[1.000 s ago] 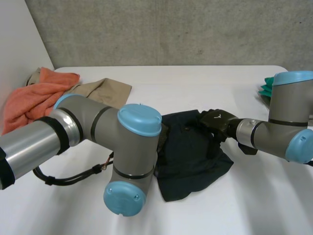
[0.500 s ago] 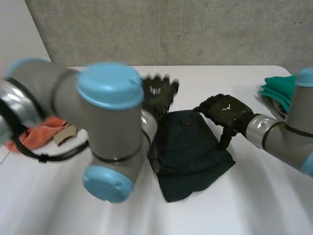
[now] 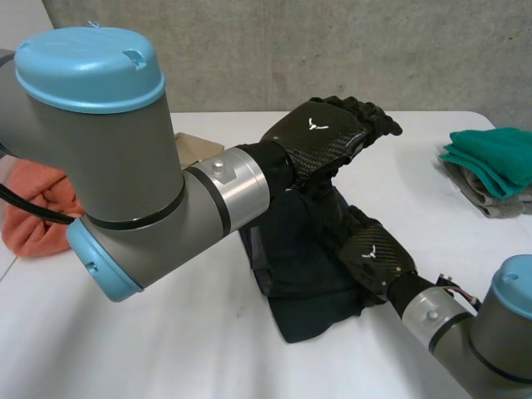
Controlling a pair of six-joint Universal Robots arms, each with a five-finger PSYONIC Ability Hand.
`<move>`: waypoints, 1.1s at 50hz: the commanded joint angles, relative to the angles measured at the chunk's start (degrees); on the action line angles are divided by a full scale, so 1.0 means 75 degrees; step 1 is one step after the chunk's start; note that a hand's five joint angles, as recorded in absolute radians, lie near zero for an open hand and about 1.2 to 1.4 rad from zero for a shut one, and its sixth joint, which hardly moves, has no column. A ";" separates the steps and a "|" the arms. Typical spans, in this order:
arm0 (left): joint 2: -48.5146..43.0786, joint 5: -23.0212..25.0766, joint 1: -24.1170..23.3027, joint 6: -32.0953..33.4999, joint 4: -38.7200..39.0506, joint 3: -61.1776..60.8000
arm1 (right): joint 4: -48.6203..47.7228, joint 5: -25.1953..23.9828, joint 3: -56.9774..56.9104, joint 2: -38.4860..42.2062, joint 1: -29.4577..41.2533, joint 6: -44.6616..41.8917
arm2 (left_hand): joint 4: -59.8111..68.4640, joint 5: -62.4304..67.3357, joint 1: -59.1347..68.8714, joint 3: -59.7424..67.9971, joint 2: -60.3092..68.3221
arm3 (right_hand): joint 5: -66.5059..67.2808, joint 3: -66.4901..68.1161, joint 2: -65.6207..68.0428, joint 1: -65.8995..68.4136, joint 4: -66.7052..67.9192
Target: Fold the laundry.
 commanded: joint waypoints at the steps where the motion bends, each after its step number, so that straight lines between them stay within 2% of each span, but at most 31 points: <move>1: -0.0065 -0.0111 -0.0009 -0.0006 0.0019 -0.0029 | -0.0658 0.0182 -0.0719 0.0923 0.0371 0.0057 | -0.0053 -0.0214 -0.0014 0.0116 0.0043 | -0.0337 -0.0172 0.0055 0.0092 -0.0249; 3: -0.0065 -0.0111 -0.0021 -0.0006 0.0019 -0.0064 | -0.0682 0.0241 -0.0837 0.0994 0.0442 0.0057 | -0.0053 -0.0214 -0.0014 0.0116 0.0043 | 0.0095 0.0259 0.0487 0.0524 0.0182; 6: -0.0042 -0.0100 -0.0009 0.0017 0.0031 -0.0181 | -0.0694 0.0241 -0.1107 0.1030 0.0536 0.0150 | -0.0053 -0.0214 -0.0014 0.0116 0.0043 | 0.6583 0.6747 0.6975 0.7012 0.6670; 7: -0.0030 -0.0100 -0.0009 0.0017 0.0031 -0.0182 | -0.0694 0.0253 -0.1166 0.1041 0.0559 0.0220 | -0.0053 -0.0214 -0.0014 0.0116 0.0043 | 0.8270 0.8434 0.8662 0.8699 0.8357; 8: -0.0018 -0.0100 -0.0009 0.0006 0.0031 -0.0193 | -0.0694 0.0265 -0.1305 0.1041 0.0594 0.0395 | -0.0053 -0.0214 -0.0014 0.0116 0.0043 | 0.8989 0.9154 0.9381 0.9419 0.9077; 22: 0.0239 -0.0111 0.0096 0.0017 0.0089 -0.0076 | -0.0647 0.0605 -0.3332 0.0936 0.0408 0.2599 | -0.0075 -0.0236 -0.0037 0.0094 0.0021 | 0.8996 0.9161 0.9389 0.9426 0.9084; 29: 0.0778 -0.0322 0.0401 -0.0053 0.0464 -0.0064 | -0.0038 0.0593 -0.4773 0.0725 -0.1068 0.2881 | -0.0097 -0.0259 -0.0059 0.0072 -0.0002 | 0.8996 0.9161 0.9389 0.9426 0.9084; 36: 0.0943 -0.0334 0.0448 -0.0065 0.0546 -0.0076 | 0.0350 0.0336 -0.6297 0.0888 -0.2520 0.3174 | -0.0097 -0.0259 -0.0059 0.0072 -0.0002 | 0.8996 0.9161 0.9389 0.9426 0.9084; 41: 0.0919 -0.0334 0.0413 -0.0053 0.0546 -0.0135 | 0.0349 -0.0214 -0.7282 0.1579 -0.3576 0.3794 | -0.0097 -0.0259 -0.0059 0.0072 -0.0002 | 0.8996 0.9161 0.9389 0.9426 0.9084; 46: 0.0849 -0.0334 0.0378 -0.0065 0.0546 -0.0193 | 0.0396 -0.1105 -0.8359 0.2960 -0.4642 0.4521 | -0.0097 -0.0259 -0.0059 0.0072 -0.0002 | 0.8996 0.9161 0.9389 0.9426 0.9084; 50: 0.0779 -0.0334 0.0378 -0.0065 0.0535 -0.0205 | 0.0537 -0.1714 -0.8865 0.4272 -0.4854 0.4639 | -0.0097 -0.0259 -0.0059 0.0072 -0.0002 | 0.8996 0.9161 0.9389 0.9426 0.9084; 55: 0.0732 -0.0334 0.0354 -0.0077 0.0535 -0.0392 | 0.0408 -0.1833 -0.8924 0.4978 -0.5112 0.4604 | -0.0075 -0.0236 -0.0037 0.0094 0.0021 | 0.8996 0.9161 0.9389 0.9426 0.9084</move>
